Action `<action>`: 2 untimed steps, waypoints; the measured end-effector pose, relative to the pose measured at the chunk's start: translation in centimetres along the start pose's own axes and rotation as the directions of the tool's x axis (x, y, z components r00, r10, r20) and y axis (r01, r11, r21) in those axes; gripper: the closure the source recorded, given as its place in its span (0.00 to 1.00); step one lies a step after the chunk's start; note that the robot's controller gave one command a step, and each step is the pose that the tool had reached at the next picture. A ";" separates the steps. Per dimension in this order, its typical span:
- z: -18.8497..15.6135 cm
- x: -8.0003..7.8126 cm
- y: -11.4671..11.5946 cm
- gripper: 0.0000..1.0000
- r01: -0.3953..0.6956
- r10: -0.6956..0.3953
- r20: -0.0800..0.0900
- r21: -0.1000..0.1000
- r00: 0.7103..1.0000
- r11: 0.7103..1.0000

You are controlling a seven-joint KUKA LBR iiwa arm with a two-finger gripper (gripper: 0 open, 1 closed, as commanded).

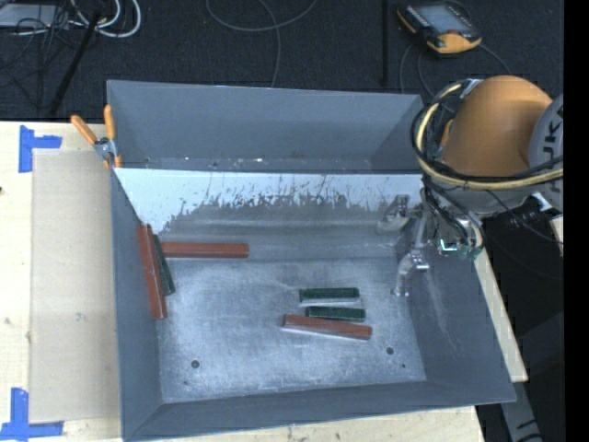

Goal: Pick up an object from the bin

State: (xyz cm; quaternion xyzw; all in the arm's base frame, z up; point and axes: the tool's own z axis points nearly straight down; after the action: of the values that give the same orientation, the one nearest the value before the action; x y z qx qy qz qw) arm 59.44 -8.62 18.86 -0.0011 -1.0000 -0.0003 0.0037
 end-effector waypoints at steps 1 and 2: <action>-0.4 -0.2 0.0 0.00 0.002 -0.002 0.007 0.001 1.000 1.000; 7.1 2.2 3.5 0.00 0.016 -0.016 0.011 0.002 1.000 1.000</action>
Offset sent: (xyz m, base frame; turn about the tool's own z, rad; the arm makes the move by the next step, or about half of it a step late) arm -0.0389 0.0579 -0.1186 -0.0251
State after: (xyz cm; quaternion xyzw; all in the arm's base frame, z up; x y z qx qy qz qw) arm 57.15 -5.11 11.76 0.0066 -1.0000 0.0004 -0.0016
